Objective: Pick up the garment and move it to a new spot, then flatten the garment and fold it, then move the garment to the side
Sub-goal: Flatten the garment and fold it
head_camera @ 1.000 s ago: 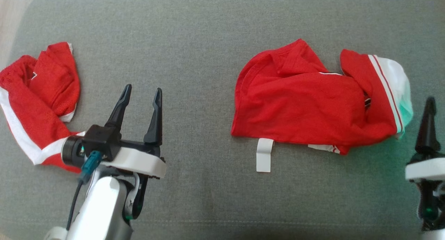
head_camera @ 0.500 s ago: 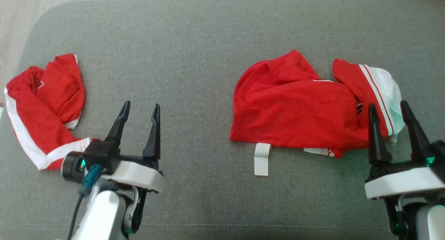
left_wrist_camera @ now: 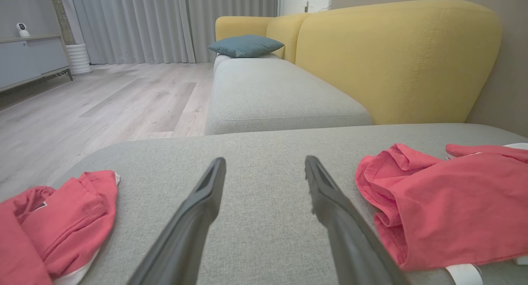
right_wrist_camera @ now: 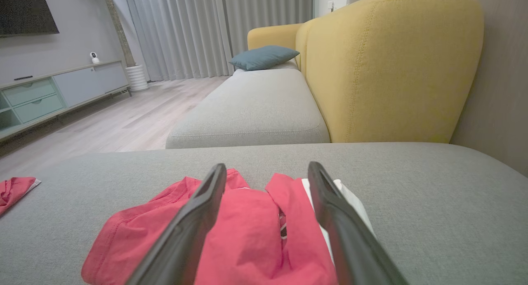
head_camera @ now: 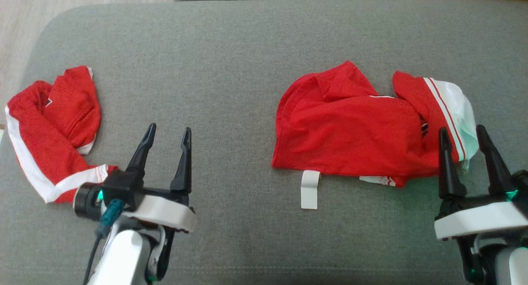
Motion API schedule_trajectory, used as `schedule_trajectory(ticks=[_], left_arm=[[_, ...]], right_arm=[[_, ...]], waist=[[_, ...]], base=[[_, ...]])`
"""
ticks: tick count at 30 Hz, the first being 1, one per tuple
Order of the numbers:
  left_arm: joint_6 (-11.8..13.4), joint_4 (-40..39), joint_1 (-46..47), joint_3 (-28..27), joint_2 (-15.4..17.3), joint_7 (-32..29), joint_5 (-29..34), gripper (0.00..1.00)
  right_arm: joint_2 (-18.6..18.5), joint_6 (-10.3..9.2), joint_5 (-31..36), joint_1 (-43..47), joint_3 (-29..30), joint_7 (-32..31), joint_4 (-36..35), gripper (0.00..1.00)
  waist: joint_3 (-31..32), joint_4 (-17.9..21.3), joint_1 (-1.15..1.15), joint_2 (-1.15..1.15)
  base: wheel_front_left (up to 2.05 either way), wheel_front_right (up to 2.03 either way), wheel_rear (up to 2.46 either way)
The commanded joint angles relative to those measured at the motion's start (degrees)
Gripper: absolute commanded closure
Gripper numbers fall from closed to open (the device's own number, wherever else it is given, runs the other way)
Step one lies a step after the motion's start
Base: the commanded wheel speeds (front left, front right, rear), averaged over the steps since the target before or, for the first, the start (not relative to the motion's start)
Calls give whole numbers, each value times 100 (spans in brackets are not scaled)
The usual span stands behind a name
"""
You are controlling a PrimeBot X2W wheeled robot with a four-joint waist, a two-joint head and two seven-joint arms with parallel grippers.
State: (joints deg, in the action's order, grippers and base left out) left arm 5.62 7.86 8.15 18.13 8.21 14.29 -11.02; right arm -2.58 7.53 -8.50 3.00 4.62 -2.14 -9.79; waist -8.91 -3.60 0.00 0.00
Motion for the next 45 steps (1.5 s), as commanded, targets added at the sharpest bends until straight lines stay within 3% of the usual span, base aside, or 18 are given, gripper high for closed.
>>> schedule_trajectory(ticks=[1,7,12,22,23,24,25,32,44,45], left_arm=[[8,-215,256,-121,77,48,74,0],[-432,-109,777,486,-163,-270,90,0],[-794,461,1167,1057,-370,-839,-5,0],[-937,1776,1666,1441,-511,-1476,-492,0],[-938,1862,1715,1447,-515,-1465,-534,22],[-947,1941,1761,1457,-517,-1448,-576,75],[-957,2010,1800,1470,-520,-1433,-621,100],[-962,2281,2000,1590,-528,-1266,-756,100],[-888,2380,2217,1782,-532,-1030,-844,100],[-874,2378,2226,1786,-532,-992,-851,100]], right_arm=[[-36,-4,-24,-130,-104,-20,-240,0],[-33,-4,-40,-221,-177,-81,-245,0],[-32,-4,-63,-331,-254,-120,-200,0],[-31,-4,-111,-496,-228,-168,-23,0],[-31,-4,-110,-511,-200,-173,-4,0],[-31,-4,-105,-527,-166,-184,18,0],[-31,-4,-102,-543,-126,-203,39,0],[-310,-4,-120,-897,132,-570,418,0],[-789,-4,-289,-1949,-19,-1356,1364,0],[-791,-4,-298,-1995,-5,-1361,1412,13]], waist=[[-28,7,0,0],[-283,111,0,0],[-517,304,0,0],[-878,659,0,0],[-901,677,0,0],[-918,692,0,0],[-930,701,0,0],[-1005,690,0,0],[-1247,479,0,0],[-1258,471,0,0]], base=[[0,0,0],[0,0,0],[0,0,0],[0,0,0],[0,0,0],[0,0,0],[0,0,0],[0,0,0],[0,0,0],[0,0,0]])
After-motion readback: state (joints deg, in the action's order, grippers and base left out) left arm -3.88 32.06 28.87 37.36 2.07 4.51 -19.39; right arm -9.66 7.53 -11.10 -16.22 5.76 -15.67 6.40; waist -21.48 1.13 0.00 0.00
